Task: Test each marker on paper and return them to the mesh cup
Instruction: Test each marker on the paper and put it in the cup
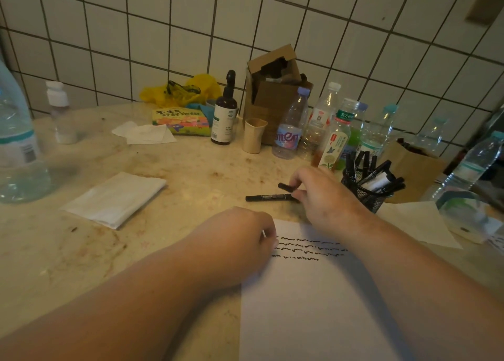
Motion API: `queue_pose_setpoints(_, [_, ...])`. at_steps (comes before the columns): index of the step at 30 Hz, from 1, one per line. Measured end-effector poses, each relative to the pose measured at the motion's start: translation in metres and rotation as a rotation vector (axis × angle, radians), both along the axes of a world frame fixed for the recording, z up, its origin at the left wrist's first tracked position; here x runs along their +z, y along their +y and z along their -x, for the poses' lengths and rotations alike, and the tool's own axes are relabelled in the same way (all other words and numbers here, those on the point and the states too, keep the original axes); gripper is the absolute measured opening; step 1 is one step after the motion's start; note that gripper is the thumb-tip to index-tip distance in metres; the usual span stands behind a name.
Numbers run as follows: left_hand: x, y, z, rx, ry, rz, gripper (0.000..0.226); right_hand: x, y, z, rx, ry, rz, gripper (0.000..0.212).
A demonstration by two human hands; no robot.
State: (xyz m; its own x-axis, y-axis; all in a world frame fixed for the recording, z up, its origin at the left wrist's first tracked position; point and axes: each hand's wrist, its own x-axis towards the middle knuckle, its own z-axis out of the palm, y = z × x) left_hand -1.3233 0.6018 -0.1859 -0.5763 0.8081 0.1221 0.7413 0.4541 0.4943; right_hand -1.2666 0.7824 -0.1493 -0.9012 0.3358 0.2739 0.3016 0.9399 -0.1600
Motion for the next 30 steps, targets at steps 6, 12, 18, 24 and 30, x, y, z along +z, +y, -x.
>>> queue_pose_setpoints(6, [0.0, 0.001, 0.0, -0.005, -0.037, -0.065, 0.025, 0.011, -0.021, -0.058, 0.021, 0.351, 0.603, 0.018])
queue_pose_setpoints(12, [0.012, -0.001, -0.012, -0.136, -0.03, -0.09, 0.028, -0.015, -0.016, -0.08, 0.036, 0.593, 1.3, 0.016])
queue_pose_setpoints(18, [0.011, 0.001, -0.017, -0.148, 0.0, -0.111, 0.019, -0.023, -0.023, -0.085, 0.208, 0.505, 1.46, 0.017])
queue_pose_setpoints(24, [0.012, 0.003, -0.022, -0.196, 0.012, -0.09, 0.017, -0.024, -0.025, -0.089, 0.265, 0.416, 1.322, 0.018])
queue_pose_setpoints(30, [0.023, -0.009, -0.011, -0.491, -0.557, 0.012, 0.024, -0.016, -0.016, -0.096, 0.338, 0.498, 1.295, 0.014])
